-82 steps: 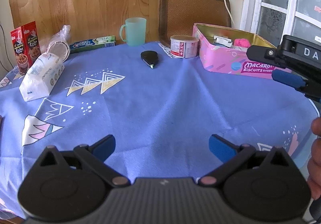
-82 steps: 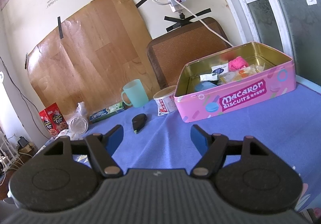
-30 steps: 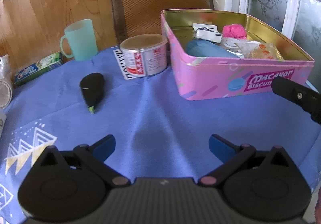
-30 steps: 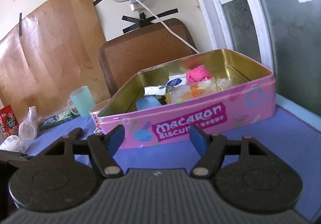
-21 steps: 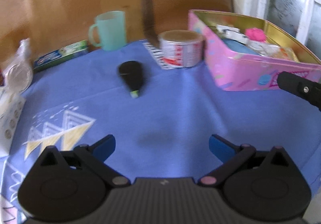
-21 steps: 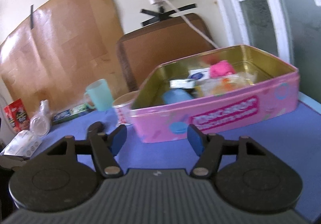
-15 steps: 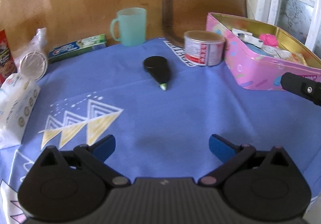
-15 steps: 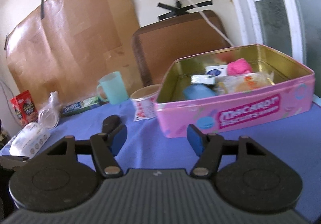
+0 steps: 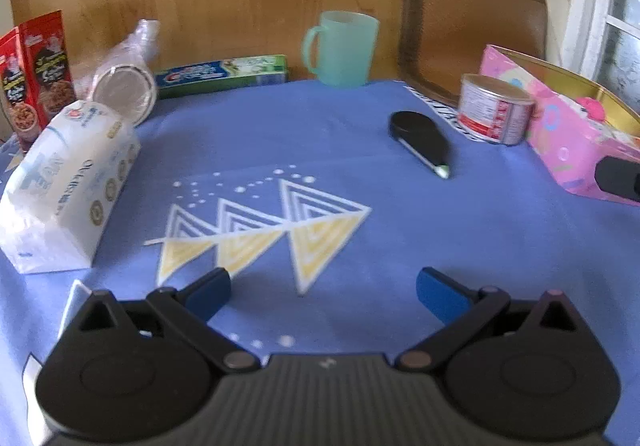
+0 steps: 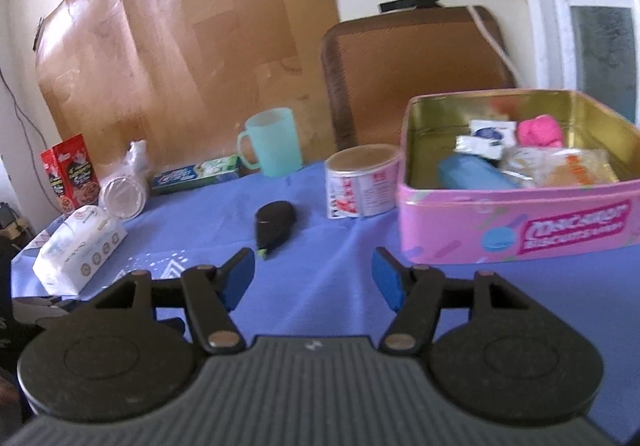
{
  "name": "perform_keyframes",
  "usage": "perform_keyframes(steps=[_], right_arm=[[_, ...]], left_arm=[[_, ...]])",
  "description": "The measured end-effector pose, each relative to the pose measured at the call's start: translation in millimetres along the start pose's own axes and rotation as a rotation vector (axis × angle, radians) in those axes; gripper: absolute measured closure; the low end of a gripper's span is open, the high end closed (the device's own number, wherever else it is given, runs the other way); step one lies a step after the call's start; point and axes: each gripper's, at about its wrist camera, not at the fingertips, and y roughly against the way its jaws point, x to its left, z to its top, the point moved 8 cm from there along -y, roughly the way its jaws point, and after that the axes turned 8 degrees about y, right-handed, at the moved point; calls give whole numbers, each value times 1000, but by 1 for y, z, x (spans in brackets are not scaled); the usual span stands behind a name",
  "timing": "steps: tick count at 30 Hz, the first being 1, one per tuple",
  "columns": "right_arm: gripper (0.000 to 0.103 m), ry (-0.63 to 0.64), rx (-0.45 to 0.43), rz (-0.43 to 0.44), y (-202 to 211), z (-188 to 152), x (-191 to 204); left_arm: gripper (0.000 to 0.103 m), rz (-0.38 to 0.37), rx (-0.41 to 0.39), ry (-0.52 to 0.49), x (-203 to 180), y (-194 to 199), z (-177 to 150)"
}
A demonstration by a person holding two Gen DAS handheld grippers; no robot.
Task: Organize soft objects
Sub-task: 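Move the right gripper to the black highlighter and close on it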
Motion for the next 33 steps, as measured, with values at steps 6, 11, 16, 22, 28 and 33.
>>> perform_keyframes(steps=[6, 11, 16, 22, 28, 33], right_arm=[[36, 62, 39, 49, -38, 7, 22], [36, 125, 94, 77, -92, 19, 38], [40, 194, 170, 53, -138, 19, 46], [63, 247, 212, 69, -146, 6, 49], [63, 254, 199, 108, -101, -13, 43], [60, 241, 187, 146, -76, -22, 40]], left_arm=[[0, 12, -78, 10, 6, 0, -2], [0, -2, -93, 50, 12, 3, -1], [0, 10, -95, 60, 14, 2, 0], [0, 41, -81, 24, 11, -2, -1], [0, 44, -80, 17, 11, -3, -1], [0, 49, -78, 15, 11, -3, -2]])
